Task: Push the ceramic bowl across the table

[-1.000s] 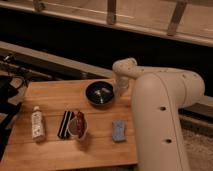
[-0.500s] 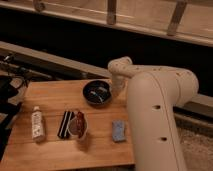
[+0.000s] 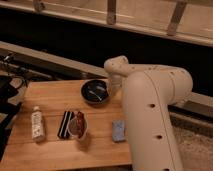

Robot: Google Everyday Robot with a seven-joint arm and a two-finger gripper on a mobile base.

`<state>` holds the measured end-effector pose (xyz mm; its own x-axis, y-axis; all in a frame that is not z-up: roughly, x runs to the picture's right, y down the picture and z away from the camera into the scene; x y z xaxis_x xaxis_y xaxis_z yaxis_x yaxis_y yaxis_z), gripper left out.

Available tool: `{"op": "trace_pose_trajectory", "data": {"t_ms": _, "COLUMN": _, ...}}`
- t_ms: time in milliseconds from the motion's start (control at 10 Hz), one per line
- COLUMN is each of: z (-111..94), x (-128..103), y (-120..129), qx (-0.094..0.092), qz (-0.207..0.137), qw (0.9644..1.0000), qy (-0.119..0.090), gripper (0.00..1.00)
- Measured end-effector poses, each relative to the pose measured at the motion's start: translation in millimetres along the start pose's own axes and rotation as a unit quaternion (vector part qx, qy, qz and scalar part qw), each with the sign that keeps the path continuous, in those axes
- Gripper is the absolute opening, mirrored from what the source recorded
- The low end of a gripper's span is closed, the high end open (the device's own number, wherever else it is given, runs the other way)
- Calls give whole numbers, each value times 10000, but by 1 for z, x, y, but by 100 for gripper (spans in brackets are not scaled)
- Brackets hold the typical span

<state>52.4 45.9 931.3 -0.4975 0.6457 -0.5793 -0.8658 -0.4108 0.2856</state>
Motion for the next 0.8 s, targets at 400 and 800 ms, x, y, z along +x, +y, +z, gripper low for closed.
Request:
{"op": "trace_pose_trajectory", "data": {"t_ms": 400, "z": 0, "x": 4, "y": 14, "qx": 66, "qz": -109, "qw": 9999, "qy": 46, "gripper": 5}}
{"op": "trace_pose_trajectory", "data": {"t_ms": 800, "z": 1, "x": 4, "y": 19, "qx": 127, "qz": -157, "qw": 9998, "qy": 92, "gripper": 5}}
